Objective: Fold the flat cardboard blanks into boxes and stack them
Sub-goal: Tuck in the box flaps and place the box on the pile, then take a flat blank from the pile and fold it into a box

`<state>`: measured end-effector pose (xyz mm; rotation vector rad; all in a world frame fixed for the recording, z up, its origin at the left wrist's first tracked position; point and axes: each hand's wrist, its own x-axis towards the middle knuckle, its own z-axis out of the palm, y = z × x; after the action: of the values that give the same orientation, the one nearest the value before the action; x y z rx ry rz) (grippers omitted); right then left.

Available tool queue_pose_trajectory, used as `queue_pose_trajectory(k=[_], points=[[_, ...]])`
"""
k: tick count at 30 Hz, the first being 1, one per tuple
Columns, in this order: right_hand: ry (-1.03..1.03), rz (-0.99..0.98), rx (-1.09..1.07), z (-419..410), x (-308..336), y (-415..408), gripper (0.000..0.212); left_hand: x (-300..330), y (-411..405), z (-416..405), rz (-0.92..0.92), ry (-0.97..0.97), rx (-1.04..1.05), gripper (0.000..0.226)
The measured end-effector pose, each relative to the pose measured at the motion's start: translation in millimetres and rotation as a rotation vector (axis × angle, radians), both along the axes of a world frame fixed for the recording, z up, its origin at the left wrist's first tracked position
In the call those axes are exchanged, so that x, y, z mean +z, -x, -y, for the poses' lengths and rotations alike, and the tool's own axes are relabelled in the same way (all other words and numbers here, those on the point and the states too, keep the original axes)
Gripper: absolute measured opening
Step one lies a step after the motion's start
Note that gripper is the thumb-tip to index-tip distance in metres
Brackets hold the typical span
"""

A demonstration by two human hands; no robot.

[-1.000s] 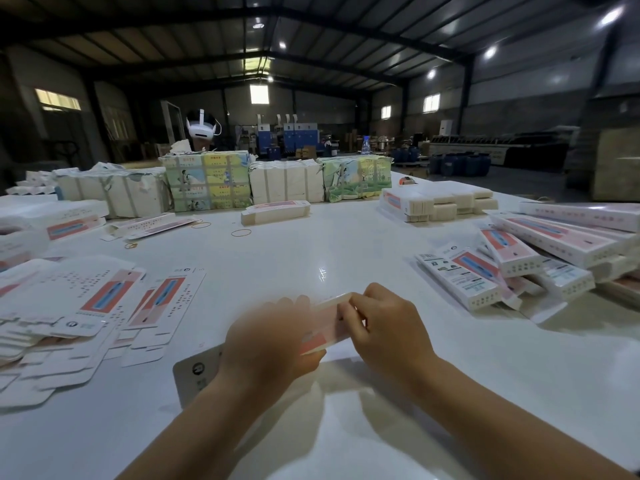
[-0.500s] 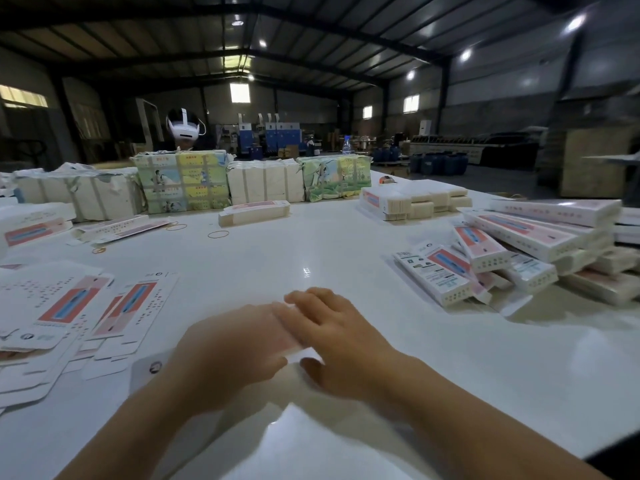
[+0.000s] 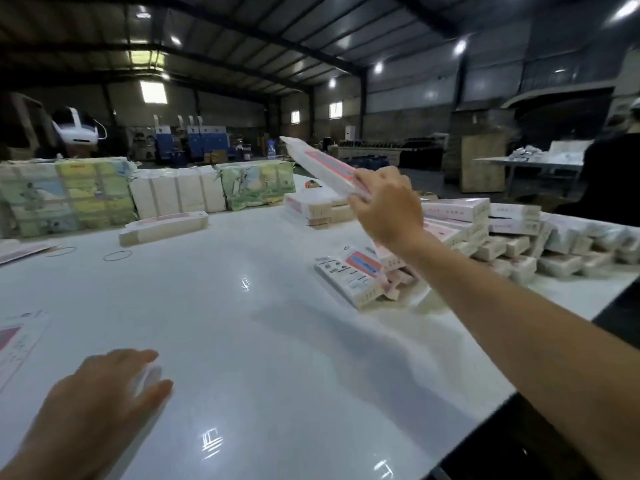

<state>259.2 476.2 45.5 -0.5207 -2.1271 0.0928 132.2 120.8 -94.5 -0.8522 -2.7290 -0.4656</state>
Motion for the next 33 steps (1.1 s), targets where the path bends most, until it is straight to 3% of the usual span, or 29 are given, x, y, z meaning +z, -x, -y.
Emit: queue_pose_trajectory(k=[3, 6, 12, 15, 18, 23, 27, 33], points=[[-0.006, 0.128, -0.303, -59, -4, -18, 0.038, -15, 16, -2, 0.040, 0.033, -0.020, 0.060], [0.024, 0.400, -0.515, -94, -31, -34, 0.037, -23, 28, 0, 0.087, -0.002, -0.024, 0.039], [0.069, 0.421, -0.505, -93, -41, -39, 0.040, -17, 22, -2, 0.059, -0.016, -0.033, 0.051], [-0.019, 0.314, -0.369, -57, -27, -26, 0.041, -7, 8, -5, 0.035, 0.001, -0.046, 0.057], [-0.092, 0.235, -0.055, 6, -21, -3, 0.033, 0, -5, -9, 0.046, -0.007, -0.027, 0.040], [-0.046, 0.509, 0.453, 112, -65, 38, 0.033, 4, -14, -12, 0.070, -0.039, -0.044, 0.039], [0.000, 0.707, 0.548, 156, -121, 55, 0.028, 2, -14, -4, 0.069, -0.062, -0.046, 0.039], [0.038, 0.617, 0.545, 151, -140, 61, 0.032, 13, -5, -4, 0.192, -0.126, -0.022, 0.032]])
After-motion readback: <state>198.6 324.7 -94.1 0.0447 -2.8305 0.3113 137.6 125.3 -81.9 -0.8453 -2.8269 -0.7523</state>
